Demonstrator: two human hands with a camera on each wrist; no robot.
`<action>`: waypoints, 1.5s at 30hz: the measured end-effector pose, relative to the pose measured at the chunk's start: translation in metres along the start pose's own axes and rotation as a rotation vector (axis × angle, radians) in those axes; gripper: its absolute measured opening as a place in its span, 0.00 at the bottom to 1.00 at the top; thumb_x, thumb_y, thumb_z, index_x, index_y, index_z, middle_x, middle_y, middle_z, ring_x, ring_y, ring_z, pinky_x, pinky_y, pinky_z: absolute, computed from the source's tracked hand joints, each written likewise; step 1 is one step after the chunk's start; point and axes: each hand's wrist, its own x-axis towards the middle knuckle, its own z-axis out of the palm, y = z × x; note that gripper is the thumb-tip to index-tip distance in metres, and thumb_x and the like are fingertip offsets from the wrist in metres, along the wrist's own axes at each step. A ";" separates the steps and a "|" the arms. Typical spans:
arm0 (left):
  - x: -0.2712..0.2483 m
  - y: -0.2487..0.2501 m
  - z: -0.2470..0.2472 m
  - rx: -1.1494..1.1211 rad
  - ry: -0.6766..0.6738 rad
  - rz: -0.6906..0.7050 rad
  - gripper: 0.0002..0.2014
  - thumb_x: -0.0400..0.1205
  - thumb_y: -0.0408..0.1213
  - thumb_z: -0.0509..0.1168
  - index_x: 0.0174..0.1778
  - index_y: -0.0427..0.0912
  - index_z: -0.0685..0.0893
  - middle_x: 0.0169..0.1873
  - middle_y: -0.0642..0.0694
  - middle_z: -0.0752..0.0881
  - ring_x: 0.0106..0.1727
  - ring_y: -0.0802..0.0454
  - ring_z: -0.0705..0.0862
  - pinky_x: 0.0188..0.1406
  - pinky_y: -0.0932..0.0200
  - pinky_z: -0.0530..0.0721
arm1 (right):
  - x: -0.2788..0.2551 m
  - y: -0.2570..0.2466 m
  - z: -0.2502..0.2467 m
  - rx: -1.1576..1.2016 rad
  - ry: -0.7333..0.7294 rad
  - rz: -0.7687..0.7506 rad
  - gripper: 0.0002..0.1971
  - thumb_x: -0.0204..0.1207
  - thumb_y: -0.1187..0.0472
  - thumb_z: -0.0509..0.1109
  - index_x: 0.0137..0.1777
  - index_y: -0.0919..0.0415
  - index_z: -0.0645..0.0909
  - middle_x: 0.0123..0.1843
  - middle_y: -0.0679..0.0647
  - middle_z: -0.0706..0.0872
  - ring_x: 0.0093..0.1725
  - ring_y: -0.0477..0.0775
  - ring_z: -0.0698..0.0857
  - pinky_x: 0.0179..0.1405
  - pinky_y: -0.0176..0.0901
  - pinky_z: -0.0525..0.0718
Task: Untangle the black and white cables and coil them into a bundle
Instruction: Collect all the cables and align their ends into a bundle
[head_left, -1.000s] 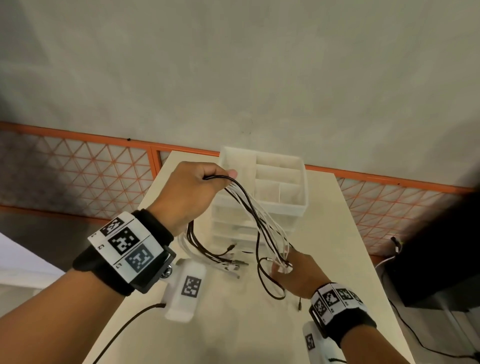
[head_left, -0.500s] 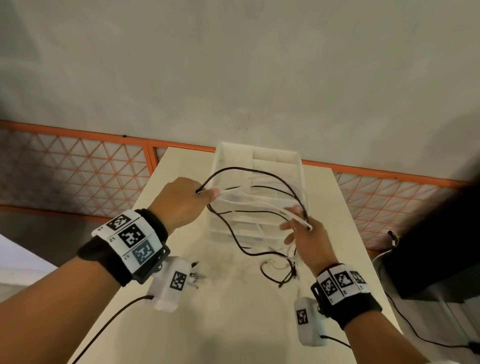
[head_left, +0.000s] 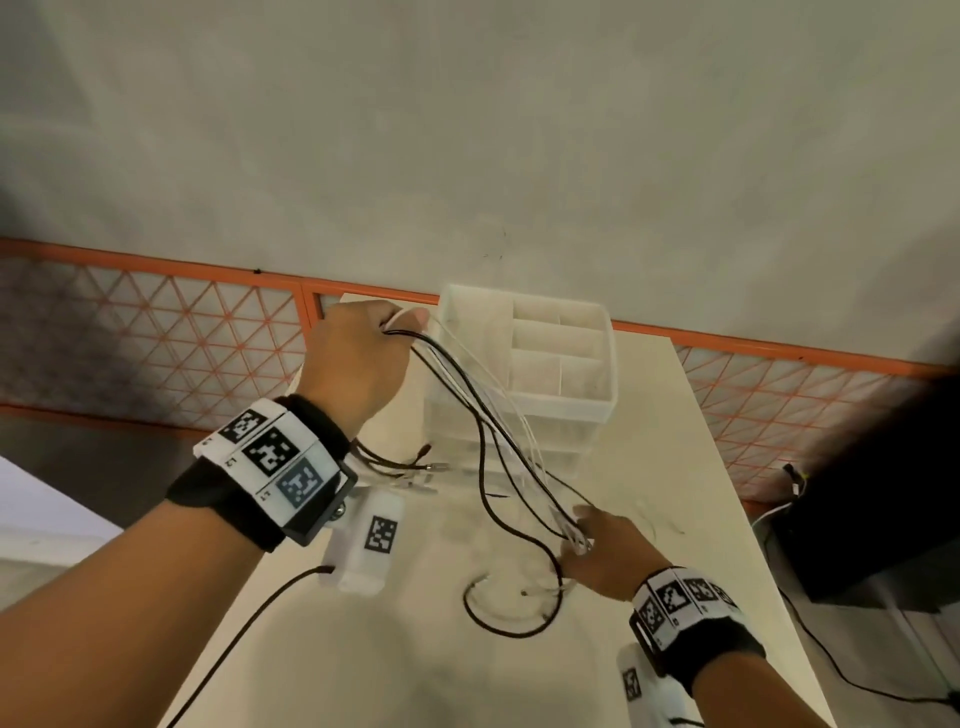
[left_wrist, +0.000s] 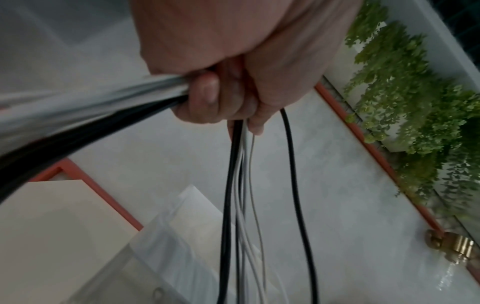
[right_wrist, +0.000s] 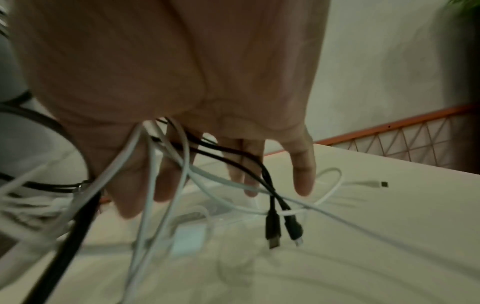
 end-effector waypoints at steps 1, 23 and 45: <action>0.000 0.001 0.002 -0.018 0.001 0.005 0.18 0.84 0.50 0.65 0.42 0.38 0.89 0.25 0.49 0.76 0.28 0.52 0.72 0.30 0.56 0.67 | 0.002 0.001 0.002 0.023 -0.014 -0.035 0.28 0.68 0.48 0.79 0.70 0.45 0.80 0.82 0.52 0.73 0.80 0.55 0.73 0.77 0.45 0.73; -0.005 0.003 0.001 0.008 -0.017 0.018 0.20 0.86 0.48 0.63 0.28 0.44 0.78 0.24 0.50 0.75 0.28 0.51 0.72 0.28 0.56 0.66 | -0.014 -0.021 -0.032 0.558 0.424 -0.371 0.14 0.87 0.50 0.64 0.49 0.52 0.90 0.22 0.44 0.79 0.21 0.40 0.76 0.27 0.38 0.82; -0.015 0.029 -0.002 -0.282 -0.089 -0.015 0.14 0.85 0.50 0.64 0.50 0.47 0.91 0.10 0.63 0.73 0.14 0.66 0.70 0.26 0.61 0.66 | -0.020 -0.047 -0.028 0.345 0.254 -0.431 0.40 0.68 0.46 0.84 0.77 0.38 0.69 0.75 0.38 0.75 0.67 0.44 0.80 0.61 0.38 0.79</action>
